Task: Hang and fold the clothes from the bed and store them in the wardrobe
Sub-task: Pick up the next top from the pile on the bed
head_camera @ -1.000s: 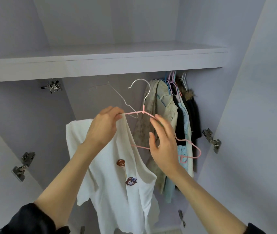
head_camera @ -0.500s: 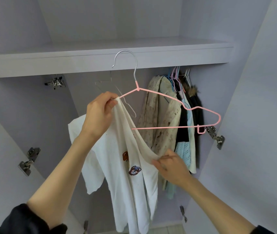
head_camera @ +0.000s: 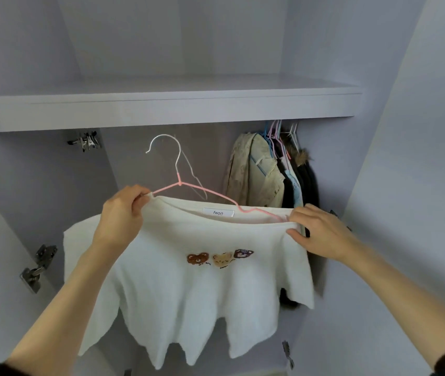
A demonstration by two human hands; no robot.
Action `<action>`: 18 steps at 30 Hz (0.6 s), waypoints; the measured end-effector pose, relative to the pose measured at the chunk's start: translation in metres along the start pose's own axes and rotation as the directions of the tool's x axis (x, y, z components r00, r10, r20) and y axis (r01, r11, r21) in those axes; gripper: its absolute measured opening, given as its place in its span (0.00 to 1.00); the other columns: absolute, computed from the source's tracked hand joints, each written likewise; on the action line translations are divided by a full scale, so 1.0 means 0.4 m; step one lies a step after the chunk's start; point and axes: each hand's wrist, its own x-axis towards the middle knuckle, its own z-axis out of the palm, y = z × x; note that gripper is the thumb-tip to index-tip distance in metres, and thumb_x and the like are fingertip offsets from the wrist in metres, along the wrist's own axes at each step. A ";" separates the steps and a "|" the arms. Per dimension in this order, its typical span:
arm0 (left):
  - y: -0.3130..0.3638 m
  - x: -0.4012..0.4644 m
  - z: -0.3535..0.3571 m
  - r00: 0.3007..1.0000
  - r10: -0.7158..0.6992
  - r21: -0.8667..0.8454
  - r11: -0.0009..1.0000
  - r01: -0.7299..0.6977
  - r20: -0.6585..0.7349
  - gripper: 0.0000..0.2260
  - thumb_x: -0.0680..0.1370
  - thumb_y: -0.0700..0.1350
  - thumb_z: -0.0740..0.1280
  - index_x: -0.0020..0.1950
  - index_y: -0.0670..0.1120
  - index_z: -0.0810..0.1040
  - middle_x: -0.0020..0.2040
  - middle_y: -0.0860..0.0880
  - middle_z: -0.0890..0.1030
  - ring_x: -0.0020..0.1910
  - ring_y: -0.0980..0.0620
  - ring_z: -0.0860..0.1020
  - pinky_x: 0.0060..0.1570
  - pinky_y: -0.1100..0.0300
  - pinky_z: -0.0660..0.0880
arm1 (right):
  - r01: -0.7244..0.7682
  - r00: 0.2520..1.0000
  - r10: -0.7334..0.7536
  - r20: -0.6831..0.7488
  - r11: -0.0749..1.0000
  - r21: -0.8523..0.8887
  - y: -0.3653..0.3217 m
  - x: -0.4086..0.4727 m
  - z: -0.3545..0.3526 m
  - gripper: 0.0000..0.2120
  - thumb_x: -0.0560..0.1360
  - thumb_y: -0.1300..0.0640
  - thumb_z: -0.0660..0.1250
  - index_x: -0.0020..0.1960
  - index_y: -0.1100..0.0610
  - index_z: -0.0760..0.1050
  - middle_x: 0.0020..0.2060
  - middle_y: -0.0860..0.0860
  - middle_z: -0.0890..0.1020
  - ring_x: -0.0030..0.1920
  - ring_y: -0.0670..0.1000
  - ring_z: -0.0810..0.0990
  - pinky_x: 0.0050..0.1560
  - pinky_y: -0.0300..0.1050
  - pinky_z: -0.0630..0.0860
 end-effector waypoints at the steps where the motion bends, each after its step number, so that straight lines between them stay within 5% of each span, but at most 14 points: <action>1: 0.001 -0.001 -0.002 1.000 0.028 0.014 1.000 -0.028 -0.013 0.06 0.78 0.35 0.63 0.47 0.40 0.79 0.40 0.47 0.77 0.40 0.46 0.73 0.40 0.65 0.62 | 0.016 1.000 -0.016 -0.014 1.000 -0.002 -0.008 0.009 -0.013 0.05 0.73 0.57 0.69 0.42 0.59 0.76 0.40 0.49 0.77 0.42 0.53 0.76 0.39 0.41 0.72; 11: 0.067 -0.033 0.059 0.991 0.117 -0.053 0.992 -0.113 0.072 0.06 0.78 0.34 0.62 0.48 0.41 0.78 0.42 0.50 0.77 0.40 0.50 0.74 0.42 0.67 0.64 | 0.201 0.980 -0.201 -0.011 0.970 0.140 -0.130 0.109 -0.042 0.06 0.72 0.59 0.71 0.44 0.63 0.79 0.41 0.54 0.76 0.45 0.52 0.74 0.47 0.42 0.70; 18: 0.074 -0.041 0.043 0.997 0.068 -0.122 0.990 -0.064 0.027 0.06 0.79 0.35 0.62 0.48 0.39 0.79 0.42 0.46 0.79 0.40 0.49 0.75 0.41 0.68 0.65 | -0.073 0.996 0.086 0.003 0.819 0.570 -0.135 0.096 -0.023 0.15 0.73 0.61 0.70 0.56 0.47 0.74 0.46 0.43 0.72 0.38 0.45 0.74 0.46 0.37 0.72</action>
